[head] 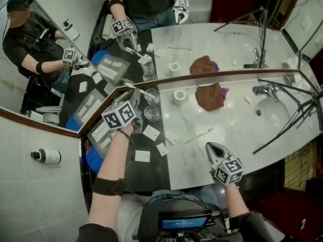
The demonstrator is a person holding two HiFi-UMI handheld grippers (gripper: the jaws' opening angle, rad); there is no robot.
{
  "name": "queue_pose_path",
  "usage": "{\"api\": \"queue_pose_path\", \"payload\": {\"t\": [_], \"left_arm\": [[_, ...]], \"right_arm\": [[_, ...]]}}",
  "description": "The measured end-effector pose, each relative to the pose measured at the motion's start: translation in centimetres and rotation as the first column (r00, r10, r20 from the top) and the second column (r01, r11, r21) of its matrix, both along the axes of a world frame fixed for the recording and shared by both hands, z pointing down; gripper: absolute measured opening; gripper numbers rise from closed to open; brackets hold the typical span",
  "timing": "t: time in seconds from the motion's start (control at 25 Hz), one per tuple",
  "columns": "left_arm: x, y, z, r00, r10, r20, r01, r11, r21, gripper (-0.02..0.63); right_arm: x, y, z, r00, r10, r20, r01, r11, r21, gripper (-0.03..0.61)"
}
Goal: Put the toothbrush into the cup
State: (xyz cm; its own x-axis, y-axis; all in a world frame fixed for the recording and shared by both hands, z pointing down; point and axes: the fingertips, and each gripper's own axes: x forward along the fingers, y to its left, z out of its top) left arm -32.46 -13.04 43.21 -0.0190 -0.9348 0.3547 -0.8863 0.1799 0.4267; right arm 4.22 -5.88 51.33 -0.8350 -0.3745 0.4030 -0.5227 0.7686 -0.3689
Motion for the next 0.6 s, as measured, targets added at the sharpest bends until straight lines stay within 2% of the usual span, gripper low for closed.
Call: {"api": "queue_pose_path", "payload": {"t": [0.2,0.32,0.4,0.48,0.6], "left_arm": [[2.4,1.7,-1.3,0.991,0.060,0.123,-0.055,0.998,-0.043,0.020],[3.9,2.7,-1.7,0.972,0.106,0.209,-0.091,0.992,-0.081,0.020],[5.1,3.3,-1.8,0.947,0.151,0.285,-0.120,0.985,-0.124,0.020],[6.9,3.7,-1.3,0.909,0.218,0.354,-0.164,0.971,-0.176,0.020],[10.0,4.2,0.7,0.838,0.348,0.421,-0.253,0.930,-0.267,0.020]], "right_arm": [[-0.4,-0.2,-1.3,1.000,-0.013,0.011,0.012,1.000,0.019,0.011],[-0.5,-0.3,-1.7,1.000,-0.019,0.017,0.019,1.000,0.024,0.011],[-0.4,-0.3,-1.7,1.000,-0.018,0.021,0.018,1.000,0.026,0.011],[-0.3,-0.7,-1.4,1.000,-0.016,0.026,0.016,0.999,0.032,0.011],[-0.4,-1.0,-1.1,0.999,-0.009,0.033,0.008,0.999,0.037,0.011]]}}
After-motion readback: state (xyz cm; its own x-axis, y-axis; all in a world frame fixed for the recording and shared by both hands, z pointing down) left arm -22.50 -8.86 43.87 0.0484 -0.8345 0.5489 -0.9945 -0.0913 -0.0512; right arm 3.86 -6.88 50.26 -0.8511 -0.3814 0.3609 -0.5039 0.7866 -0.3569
